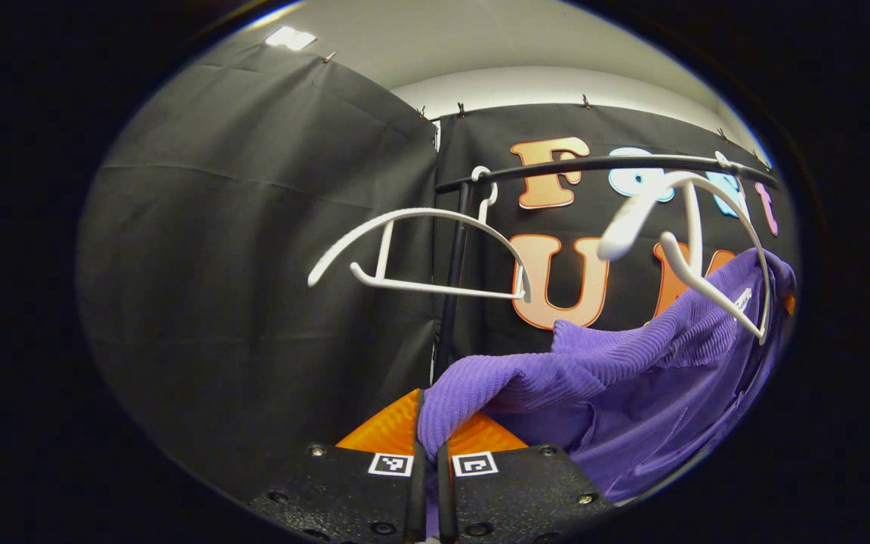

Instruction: Grasp the clothes on the hanger with both hands and then place them into the laundry hamper below.

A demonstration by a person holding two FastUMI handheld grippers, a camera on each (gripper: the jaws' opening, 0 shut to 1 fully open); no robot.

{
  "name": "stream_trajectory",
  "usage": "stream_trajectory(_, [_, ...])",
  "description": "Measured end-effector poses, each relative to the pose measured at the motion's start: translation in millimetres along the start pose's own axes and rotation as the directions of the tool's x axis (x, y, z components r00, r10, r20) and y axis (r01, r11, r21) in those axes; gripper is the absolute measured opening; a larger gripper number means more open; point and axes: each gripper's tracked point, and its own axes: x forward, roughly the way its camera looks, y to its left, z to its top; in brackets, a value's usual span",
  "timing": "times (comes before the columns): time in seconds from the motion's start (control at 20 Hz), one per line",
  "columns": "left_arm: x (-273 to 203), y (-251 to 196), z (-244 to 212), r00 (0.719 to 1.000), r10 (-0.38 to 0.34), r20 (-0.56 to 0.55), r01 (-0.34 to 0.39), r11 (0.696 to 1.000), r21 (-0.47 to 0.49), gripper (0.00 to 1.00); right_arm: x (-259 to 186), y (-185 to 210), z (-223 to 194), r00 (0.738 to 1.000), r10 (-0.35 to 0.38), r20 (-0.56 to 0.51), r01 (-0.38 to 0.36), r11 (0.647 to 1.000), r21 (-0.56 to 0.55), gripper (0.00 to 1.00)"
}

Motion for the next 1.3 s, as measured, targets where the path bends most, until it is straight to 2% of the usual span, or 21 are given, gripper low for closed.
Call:
stream_trajectory(0.15, [-8.3,-7.3,-10.5,1.000,-0.017,-0.015,0.017,1.000,-0.006,0.06,7.5,-15.3,-13.8,0.999,-0.042,-0.029,0.041,0.998,-0.052,0.07])
stream_trajectory(0.4, [-24.6,-24.3,-14.9,0.998,-0.056,-0.015,0.056,0.998,0.035,0.06,-0.8,-31.1,-35.6,0.995,-0.045,-0.089,0.039,0.997,-0.066,0.08])
stream_trajectory(0.55, [-39.2,-36.5,-10.0,0.998,-0.066,0.006,0.066,0.996,0.065,0.08,-17.6,-27.7,-29.9,0.995,-0.009,-0.099,-0.001,0.994,-0.108,0.08])
stream_trajectory(0.65, [-46.9,-46.2,-15.4,0.997,-0.073,0.002,0.072,0.993,0.089,0.06,-27.3,-19.1,-28.9,0.993,0.024,-0.118,-0.039,0.991,-0.128,0.08])
stream_trajectory(0.8, [-58.6,-83.3,-29.5,0.988,-0.152,-0.014,0.153,0.986,0.069,0.06,-45.8,2.2,-29.0,0.987,0.074,-0.140,-0.089,0.991,-0.104,0.07])
stream_trajectory(0.95, [-68.6,-129.7,-51.8,0.967,-0.251,-0.050,0.251,0.968,-0.001,0.06,-63.7,28.0,-48.2,0.976,0.128,-0.179,-0.148,0.983,-0.105,0.07])
stream_trajectory(1.05, [-77.9,-158.4,-67.6,0.949,-0.303,-0.084,0.302,0.953,-0.021,0.06,-76.7,44.2,-68.1,0.957,0.170,-0.234,-0.196,0.976,-0.094,0.08])
stream_trajectory(1.2, [-93.2,-206.2,-94.1,0.909,-0.396,-0.133,0.392,0.918,-0.053,0.06,-97.7,65.4,-97.5,0.926,0.226,-0.304,-0.250,0.967,-0.042,0.08])
stream_trajectory(1.3, [-98.4,-228.7,-122.1,0.878,-0.432,-0.206,0.422,0.902,-0.093,0.06,-112.4,72.3,-121.4,0.903,0.247,-0.352,-0.266,0.964,-0.007,0.08])
